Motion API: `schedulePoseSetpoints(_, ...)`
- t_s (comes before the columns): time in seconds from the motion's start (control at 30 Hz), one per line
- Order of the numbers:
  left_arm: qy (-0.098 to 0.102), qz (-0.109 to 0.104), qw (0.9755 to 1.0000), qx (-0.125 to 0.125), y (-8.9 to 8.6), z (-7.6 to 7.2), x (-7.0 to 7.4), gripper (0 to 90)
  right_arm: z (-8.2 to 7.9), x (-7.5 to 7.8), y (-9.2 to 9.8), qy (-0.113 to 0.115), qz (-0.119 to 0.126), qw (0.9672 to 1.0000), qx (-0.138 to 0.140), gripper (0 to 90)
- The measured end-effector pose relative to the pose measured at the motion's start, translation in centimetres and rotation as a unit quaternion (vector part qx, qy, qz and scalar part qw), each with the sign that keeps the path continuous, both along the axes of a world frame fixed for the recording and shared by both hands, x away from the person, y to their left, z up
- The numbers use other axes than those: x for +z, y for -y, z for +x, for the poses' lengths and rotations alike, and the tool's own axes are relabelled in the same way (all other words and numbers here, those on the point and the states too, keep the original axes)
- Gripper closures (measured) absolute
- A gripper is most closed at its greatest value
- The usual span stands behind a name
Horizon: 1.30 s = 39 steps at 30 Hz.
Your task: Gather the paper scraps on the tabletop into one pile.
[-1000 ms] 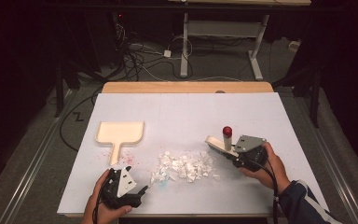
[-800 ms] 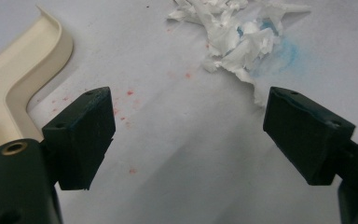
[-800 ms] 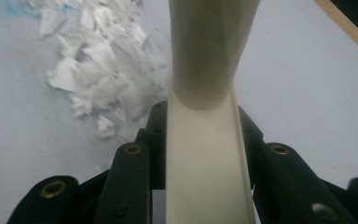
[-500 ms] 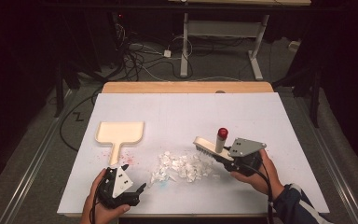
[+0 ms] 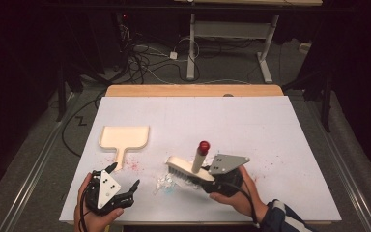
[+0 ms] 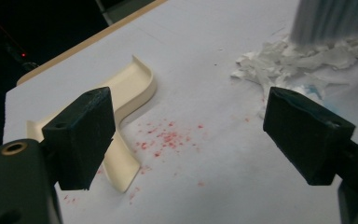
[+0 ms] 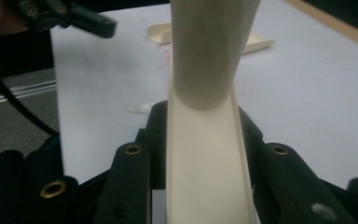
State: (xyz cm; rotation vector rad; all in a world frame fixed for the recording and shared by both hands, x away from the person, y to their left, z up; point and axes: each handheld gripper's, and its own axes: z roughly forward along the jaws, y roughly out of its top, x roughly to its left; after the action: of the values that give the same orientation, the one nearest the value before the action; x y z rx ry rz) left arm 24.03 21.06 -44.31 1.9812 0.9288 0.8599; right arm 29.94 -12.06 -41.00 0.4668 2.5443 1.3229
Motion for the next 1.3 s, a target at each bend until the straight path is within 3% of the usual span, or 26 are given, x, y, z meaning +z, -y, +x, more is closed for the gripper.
schedulePoseSetpoints(0.17,0.0,-0.015,0.9998,0.015,-0.6,0.1,-0.1,16.0,-1.2,-1.3,-3.1,-0.017,-0.013,0.999,0.041,68.2)
schedulePoseSetpoints(0.27,0.008,-0.018,0.9993,0.032,-1.0,-0.1,0.1,15.9,-1.5,-2.0,-4.6,-0.026,-0.014,0.9983,0.05,68.2)
schedulePoseSetpoints(0.43,0.014,-0.035,0.9982,0.046,-1.6,-0.3,0.2,16.0,-1.1,-3.0,-6.7,-0.035,-0.024,0.9986,0.031,68.3)
schedulePoseSetpoints(0.53,0.011,-0.031,0.9986,0.041,-1.3,-0.3,0.2,16.0,-0.6,-3.0,-6.8,-0.018,-0.038,0.9991,0.011,68.2)
schedulePoseSetpoints(0.63,0.008,-0.023,0.9993,0.028,-0.8,-0.4,0.1,16.0,0.4,-2.8,-5.9,-0.017,-0.054,0.9984,-0.008,68.1)
schedulePoseSetpoints(0.8,-0.003,-0.009,0.9999,0.009,0.2,-0.3,-0.2,16.0,1.4,-2.6,-3.4,-0.036,-0.056,0.9973,-0.03,68.0)
schedulePoseSetpoints(0.97,-0.018,0.008,0.9997,-0.013,1.2,0.0,-0.6,15.9,1.7,-1.8,-1.0,-0.026,-0.06,0.9967,-0.049,68.2)
schedulePoseSetpoints(1.07,-0.025,0.018,0.9993,-0.022,1.7,0.1,-0.8,16.0,1.5,-0.9,0.5,-0.027,-0.04,0.9978,-0.046,68.3)
schedulePoseSetpoints(1.17,-0.034,0.026,0.9986,-0.031,2.2,0.1,-1.2,15.9,1.2,0.5,1.9,-0.008,-0.031,0.9984,-0.047,68.2)
schedulePoseSetpoints(1.3,-0.035,0.043,0.9975,-0.045,2.8,0.2,-1.5,15.9,0.7,2.3,4.7,-0.004,-0.007,0.9985,-0.054,68.2)
